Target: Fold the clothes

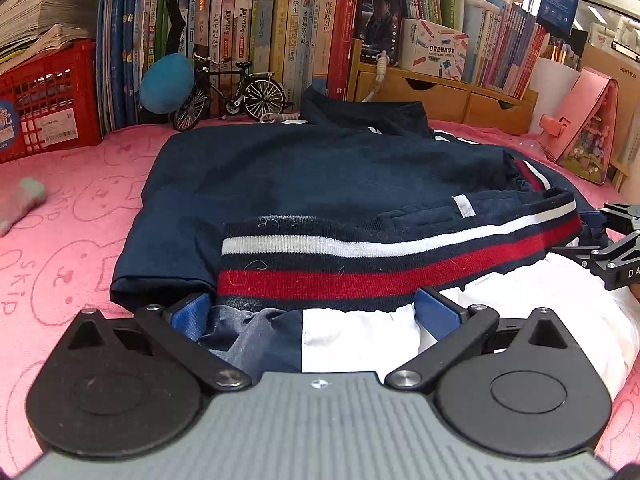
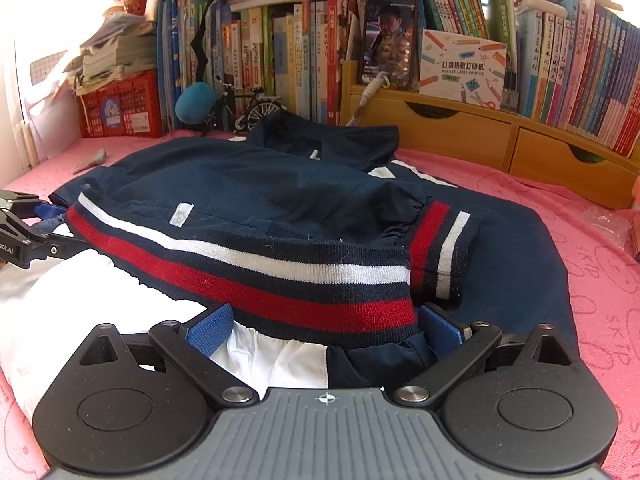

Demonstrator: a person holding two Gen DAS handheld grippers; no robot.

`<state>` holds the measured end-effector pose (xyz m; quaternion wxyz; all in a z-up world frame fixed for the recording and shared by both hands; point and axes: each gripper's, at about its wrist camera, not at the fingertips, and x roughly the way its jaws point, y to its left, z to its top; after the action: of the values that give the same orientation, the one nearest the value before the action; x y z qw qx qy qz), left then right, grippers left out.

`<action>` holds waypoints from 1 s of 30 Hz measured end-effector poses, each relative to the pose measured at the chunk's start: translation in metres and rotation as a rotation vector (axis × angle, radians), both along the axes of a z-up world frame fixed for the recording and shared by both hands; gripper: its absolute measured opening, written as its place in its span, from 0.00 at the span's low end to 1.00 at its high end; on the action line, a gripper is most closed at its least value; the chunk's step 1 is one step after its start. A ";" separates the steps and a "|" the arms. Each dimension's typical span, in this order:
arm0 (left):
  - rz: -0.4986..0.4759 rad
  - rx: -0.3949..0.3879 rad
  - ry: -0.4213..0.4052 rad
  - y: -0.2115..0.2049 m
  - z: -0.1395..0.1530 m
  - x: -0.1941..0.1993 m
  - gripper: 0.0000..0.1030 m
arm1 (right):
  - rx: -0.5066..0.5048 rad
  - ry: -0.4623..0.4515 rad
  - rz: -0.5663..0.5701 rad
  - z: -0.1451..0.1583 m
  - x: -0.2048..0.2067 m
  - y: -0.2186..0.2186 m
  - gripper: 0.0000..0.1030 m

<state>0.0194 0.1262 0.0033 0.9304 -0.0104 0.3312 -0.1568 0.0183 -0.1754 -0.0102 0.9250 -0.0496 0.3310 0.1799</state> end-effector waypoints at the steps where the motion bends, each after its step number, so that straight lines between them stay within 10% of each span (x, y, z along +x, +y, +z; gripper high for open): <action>1: 0.001 -0.006 0.000 0.000 0.000 0.000 1.00 | 0.009 0.006 0.000 -0.001 0.000 -0.001 0.96; 6: 0.027 0.007 -0.016 -0.004 0.003 -0.004 0.98 | 0.027 0.002 0.004 0.000 -0.006 -0.001 0.83; 9: 0.065 0.013 -0.083 -0.003 0.008 -0.015 0.79 | 0.058 0.005 0.011 0.004 -0.014 -0.004 0.58; 11: 0.086 0.071 -0.131 -0.004 0.012 -0.022 0.46 | 0.084 0.019 0.023 0.008 -0.020 -0.006 0.40; 13: 0.063 0.076 -0.176 -0.002 0.017 -0.031 0.41 | 0.091 0.017 0.042 0.013 -0.026 -0.005 0.28; 26: -0.100 -0.082 -0.303 0.016 0.038 -0.057 0.80 | 0.249 0.062 -0.042 0.007 -0.015 -0.061 0.70; 30: -0.026 -0.018 -0.165 0.007 0.025 -0.029 0.85 | 0.177 0.036 -0.036 0.004 -0.014 -0.051 0.74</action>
<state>-0.0099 0.1330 0.0281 0.9523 -0.0014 0.2519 -0.1722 0.0045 -0.2260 -0.0060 0.9227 0.0416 0.3314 0.1925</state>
